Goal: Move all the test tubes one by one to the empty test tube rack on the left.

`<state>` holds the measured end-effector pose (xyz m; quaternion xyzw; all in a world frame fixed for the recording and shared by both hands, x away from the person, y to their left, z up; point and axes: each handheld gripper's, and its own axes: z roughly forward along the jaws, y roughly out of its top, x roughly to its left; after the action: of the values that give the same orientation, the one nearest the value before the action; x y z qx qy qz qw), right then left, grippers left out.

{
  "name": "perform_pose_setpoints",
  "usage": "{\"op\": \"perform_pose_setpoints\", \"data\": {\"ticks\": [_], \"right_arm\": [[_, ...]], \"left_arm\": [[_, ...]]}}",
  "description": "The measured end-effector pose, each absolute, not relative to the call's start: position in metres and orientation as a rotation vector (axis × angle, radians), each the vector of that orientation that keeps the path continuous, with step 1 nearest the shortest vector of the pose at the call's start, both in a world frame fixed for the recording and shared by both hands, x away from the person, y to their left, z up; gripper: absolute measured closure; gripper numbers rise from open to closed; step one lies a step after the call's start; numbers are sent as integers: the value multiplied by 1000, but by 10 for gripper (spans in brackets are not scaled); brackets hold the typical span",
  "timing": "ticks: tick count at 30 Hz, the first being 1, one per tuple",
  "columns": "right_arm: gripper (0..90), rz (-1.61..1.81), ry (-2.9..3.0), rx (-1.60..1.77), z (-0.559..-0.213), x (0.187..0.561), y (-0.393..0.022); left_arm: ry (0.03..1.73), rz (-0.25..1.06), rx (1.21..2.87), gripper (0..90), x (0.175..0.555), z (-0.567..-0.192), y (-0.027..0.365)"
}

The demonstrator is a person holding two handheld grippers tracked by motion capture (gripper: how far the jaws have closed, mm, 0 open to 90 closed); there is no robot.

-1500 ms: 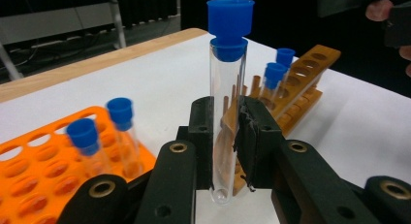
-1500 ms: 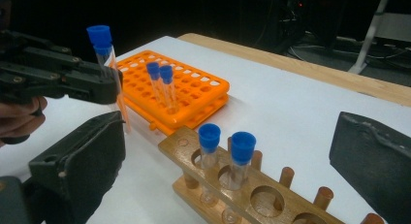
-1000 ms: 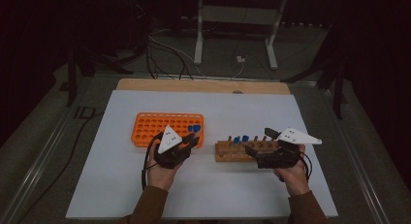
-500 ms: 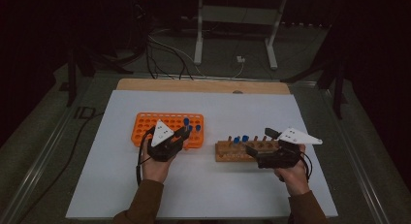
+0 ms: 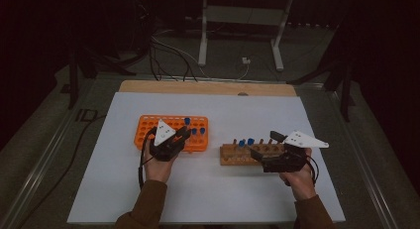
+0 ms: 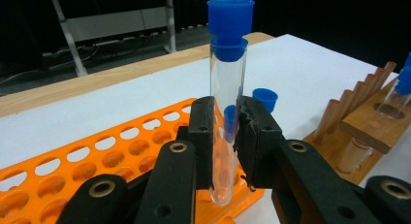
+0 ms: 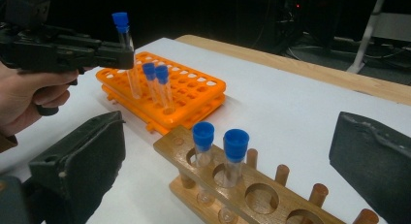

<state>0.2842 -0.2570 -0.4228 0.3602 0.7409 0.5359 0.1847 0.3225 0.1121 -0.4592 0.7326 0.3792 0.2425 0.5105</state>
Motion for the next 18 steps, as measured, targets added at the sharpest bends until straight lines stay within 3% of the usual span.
{"op": "perform_pose_setpoints", "data": {"ticks": [18], "right_arm": [[0, 1507, 2096, 1013, -424, 285, -257]], "left_arm": [[958, 593, 1779, 773, 336, -472, 110]]}}
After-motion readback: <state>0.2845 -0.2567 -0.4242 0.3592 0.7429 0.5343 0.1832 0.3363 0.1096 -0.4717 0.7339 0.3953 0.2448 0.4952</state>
